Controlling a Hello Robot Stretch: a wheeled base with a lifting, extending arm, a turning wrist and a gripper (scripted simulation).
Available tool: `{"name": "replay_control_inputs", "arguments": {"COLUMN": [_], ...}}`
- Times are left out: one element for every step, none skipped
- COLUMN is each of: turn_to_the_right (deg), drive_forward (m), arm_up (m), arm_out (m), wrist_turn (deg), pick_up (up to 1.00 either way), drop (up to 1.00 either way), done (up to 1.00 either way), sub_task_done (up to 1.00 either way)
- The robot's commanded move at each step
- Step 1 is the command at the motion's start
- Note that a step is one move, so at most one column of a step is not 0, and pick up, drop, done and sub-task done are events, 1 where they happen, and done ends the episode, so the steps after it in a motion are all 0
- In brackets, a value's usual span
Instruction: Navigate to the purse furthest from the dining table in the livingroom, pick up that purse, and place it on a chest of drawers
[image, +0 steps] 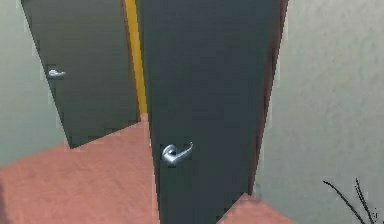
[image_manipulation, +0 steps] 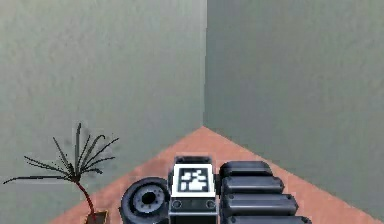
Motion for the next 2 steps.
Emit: {"name": "replay_control_inputs", "arguments": {"turn_to_the_right": [-33.0,0.0], "drive_forward": [0.0,0.7], "arm_up": [0.0,0.0], "arm_out": [0.0,0.0], "wrist_turn": [0.0,0.0], "pick_up": [0.0,0.0], "drop": [0.0,0.0], "done": [0.0,0.0], "sub_task_done": [0.0,0.0]}}
